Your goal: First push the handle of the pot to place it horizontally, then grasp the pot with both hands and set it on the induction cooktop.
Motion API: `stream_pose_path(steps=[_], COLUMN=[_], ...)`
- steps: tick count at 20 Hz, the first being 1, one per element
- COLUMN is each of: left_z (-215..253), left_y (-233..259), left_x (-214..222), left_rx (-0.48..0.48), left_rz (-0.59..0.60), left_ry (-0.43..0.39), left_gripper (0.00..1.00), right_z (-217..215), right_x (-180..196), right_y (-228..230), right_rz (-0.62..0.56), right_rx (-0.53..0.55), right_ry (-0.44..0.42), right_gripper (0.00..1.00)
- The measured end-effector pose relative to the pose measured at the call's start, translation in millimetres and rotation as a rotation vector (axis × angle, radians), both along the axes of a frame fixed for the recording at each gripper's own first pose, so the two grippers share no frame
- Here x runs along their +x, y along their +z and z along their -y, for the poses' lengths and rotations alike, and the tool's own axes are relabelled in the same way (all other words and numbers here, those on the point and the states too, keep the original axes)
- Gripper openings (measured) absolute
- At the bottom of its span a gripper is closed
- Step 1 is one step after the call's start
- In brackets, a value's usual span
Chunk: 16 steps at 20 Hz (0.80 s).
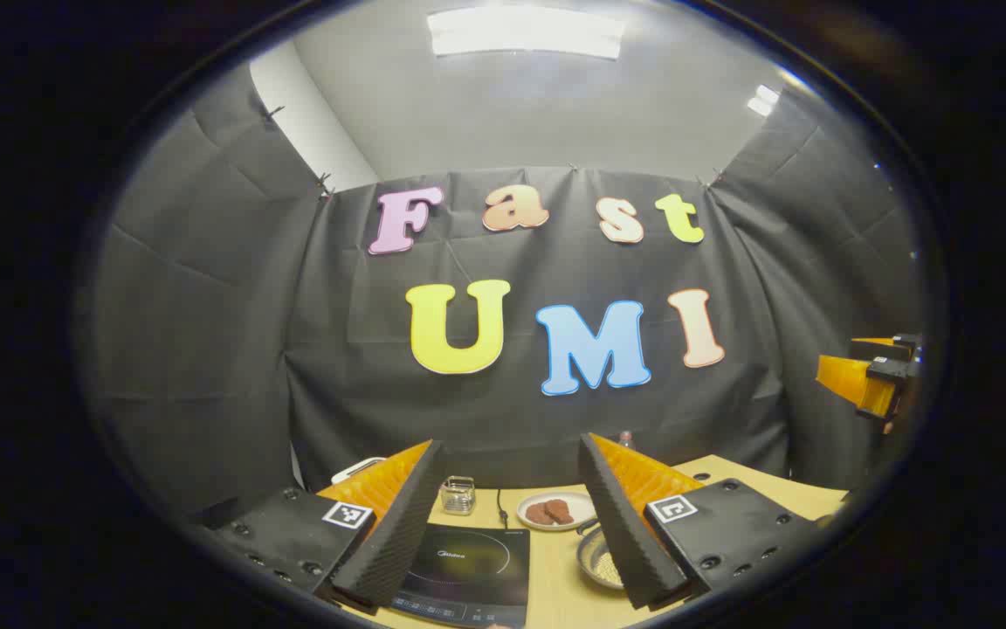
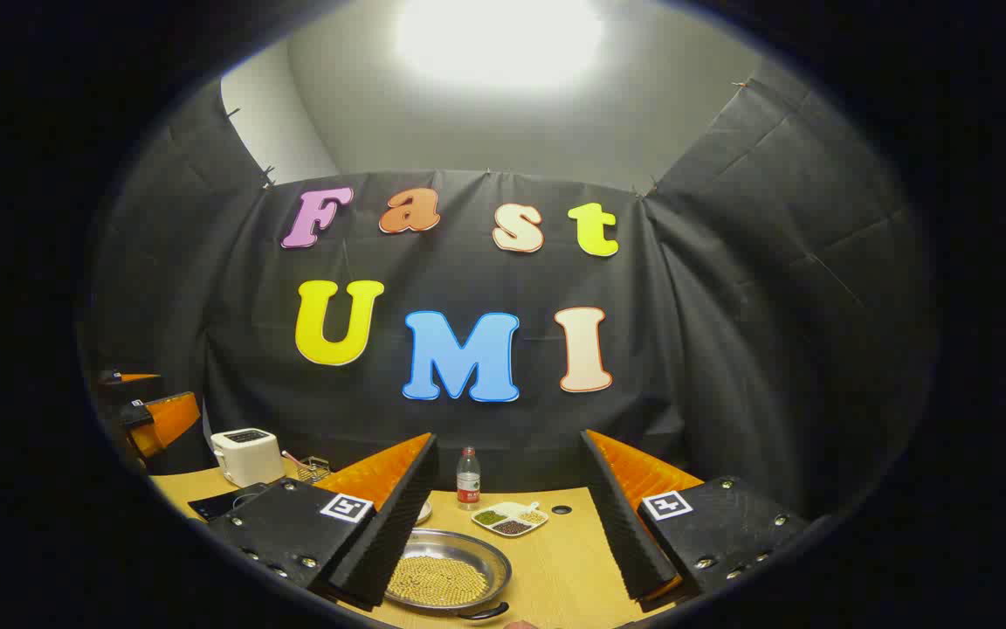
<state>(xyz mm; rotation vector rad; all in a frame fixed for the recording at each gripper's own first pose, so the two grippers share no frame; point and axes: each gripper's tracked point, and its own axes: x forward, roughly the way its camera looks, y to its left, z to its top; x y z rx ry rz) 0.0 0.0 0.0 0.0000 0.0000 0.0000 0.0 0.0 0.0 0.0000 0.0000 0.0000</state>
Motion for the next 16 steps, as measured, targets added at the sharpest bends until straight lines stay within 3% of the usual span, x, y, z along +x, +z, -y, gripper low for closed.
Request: stream_pose_path(steps=[1,2,13,14,16], left_z=[-1,-2,-5,-6,-6], left_y=[0,0,3,3,3], left_x=[1,1,15,16,17], left_rx=[0.002,0.005,0.002,0.000,-0.003], left_rz=[0.000,0.000,0.001,0.004,0.005], left_ry=[0.000,0.000,-0.009,-0.008,-0.005], left_gripper=[0.98,0.93,0.93,0.99,0.99], right_z=[1,3,-12,-12,-11], right_x=[1,3,16,17,19], right_y=[0,-1,2,3,2], right_rz=[-0.006,-0.013,-0.031,-0.029,-0.034], right_rx=[0.004,0.003,-0.021,-0.017,-0.010], right_ry=[-0.001,-0.002,0.033,0.033,0.031], right_gripper=[0.96,0.96,0.96,0.96,0.96])
